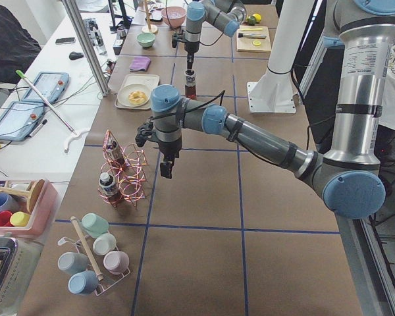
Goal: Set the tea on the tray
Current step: 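Lower the right gripper over the bottle cap and grasp the bottle, then lift the bottle with the right gripper and carry it over the tray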
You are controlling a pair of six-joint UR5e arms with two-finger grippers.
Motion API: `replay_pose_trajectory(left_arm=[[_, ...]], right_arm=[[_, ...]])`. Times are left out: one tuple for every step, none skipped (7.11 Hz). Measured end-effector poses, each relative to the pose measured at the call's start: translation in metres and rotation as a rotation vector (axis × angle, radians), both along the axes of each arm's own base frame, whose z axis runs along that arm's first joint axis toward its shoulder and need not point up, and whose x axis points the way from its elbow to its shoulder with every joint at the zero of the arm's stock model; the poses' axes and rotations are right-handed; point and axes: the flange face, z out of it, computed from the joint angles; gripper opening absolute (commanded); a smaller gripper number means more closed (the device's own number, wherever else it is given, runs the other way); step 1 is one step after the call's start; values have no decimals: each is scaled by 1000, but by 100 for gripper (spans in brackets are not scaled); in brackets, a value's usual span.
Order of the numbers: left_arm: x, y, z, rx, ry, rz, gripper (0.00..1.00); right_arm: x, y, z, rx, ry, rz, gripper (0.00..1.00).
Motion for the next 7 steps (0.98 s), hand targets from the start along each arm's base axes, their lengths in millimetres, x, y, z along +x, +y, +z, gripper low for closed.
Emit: replay_pose_trajectory(left_arm=[[0,0,0,0,0,0,100],[0,0,0,0,0,0,100],[0,0,0,0,0,0,100],[0,0,0,0,0,0,100],[0,0,0,0,0,0,100],[0,0,-1,1,0,-1,100],[0,-1,-2,3,-1,-1,100]], right_arm=[[1,0,-2,1,-4,0,0],[3,0,-5,4,-9,3,0],[7,-1,-7,6,-14,8,0],[13,-4,-12,11,-22,17,0],[23,-12,-16,17,-30,35,0],[39,-27,-18,23,-32,63,0],[62,-50,-17,38,-28,92,0]])
